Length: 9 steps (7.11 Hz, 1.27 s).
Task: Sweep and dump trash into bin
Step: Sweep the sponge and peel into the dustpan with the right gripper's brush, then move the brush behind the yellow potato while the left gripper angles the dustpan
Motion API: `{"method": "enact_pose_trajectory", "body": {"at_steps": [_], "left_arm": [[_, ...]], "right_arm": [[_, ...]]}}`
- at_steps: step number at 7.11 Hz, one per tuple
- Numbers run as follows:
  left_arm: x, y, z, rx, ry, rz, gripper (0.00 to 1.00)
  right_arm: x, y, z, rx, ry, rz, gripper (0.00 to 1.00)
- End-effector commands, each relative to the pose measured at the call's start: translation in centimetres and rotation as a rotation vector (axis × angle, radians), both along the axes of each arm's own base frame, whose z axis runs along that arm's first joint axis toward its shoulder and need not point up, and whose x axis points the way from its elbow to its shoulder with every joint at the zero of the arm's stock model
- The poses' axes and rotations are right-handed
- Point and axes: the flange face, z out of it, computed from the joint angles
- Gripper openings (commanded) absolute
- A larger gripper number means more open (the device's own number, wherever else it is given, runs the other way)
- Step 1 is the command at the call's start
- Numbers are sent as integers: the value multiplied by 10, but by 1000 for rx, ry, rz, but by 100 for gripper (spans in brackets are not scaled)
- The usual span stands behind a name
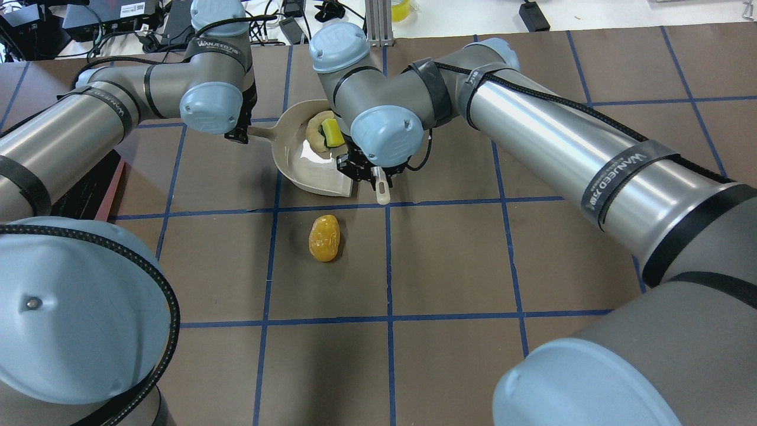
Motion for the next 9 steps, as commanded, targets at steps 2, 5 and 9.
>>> {"method": "enact_pose_trajectory", "body": {"at_steps": [2, 5, 9], "left_arm": [[23, 2, 13, 6, 1, 20, 0], [97, 11, 36, 57, 7, 37, 0], [136, 58, 30, 119, 8, 18, 0]], "right_arm": [[-55, 49, 20, 83, 73, -131, 4], [-72, 107, 14, 98, 101, -315, 3], [-4, 188, -14, 108, 17, -465, 2]]}}
